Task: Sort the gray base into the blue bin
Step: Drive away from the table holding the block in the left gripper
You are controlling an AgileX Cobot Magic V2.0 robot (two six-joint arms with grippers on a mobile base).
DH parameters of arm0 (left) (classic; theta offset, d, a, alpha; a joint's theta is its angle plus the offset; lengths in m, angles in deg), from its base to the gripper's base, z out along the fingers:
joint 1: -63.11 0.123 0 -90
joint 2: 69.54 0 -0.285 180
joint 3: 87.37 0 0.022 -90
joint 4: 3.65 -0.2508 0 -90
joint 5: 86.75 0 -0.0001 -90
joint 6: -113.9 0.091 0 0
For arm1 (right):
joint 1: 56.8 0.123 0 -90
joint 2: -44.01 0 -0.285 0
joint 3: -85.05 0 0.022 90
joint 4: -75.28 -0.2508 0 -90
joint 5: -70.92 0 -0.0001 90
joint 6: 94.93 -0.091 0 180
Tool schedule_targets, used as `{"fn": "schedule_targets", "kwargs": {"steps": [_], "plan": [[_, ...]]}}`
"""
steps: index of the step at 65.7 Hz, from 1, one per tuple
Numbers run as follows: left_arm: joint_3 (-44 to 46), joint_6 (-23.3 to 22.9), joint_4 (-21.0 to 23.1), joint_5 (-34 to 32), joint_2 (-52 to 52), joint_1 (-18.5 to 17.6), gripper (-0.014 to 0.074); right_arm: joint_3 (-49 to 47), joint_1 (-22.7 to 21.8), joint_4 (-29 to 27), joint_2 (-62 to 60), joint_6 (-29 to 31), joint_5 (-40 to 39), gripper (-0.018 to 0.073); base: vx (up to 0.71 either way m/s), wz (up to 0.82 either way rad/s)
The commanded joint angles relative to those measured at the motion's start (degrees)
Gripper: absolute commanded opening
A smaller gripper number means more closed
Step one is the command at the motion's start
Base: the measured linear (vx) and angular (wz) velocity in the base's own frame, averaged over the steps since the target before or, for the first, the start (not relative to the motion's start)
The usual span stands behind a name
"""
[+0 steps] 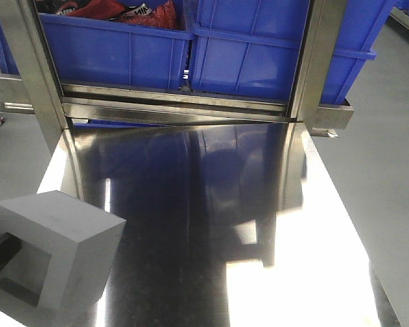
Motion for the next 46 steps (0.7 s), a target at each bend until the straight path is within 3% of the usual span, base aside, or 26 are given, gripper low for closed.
{"fn": "schedule_targets", "kwargs": {"steps": [1,22,46], "plan": [[1.9,-0.4,0.1,-6.3,0.2,-0.1,-0.0006,0.9,-0.2,0.4,-0.7,0.4,-4.3,-0.0009,0.0,-0.02],[1.9,-0.4,0.1,-6.3,0.2,-0.1,-0.0006,0.9,-0.2,0.4,-0.7,0.4,-4.3,-0.0009,-0.02,-0.17],[1.9,-0.4,0.1,-6.3,0.2,-0.1,-0.0006,0.9,-0.2,0.4,-0.7,0.4,-4.3,-0.0009,-0.06,-0.6]]}}
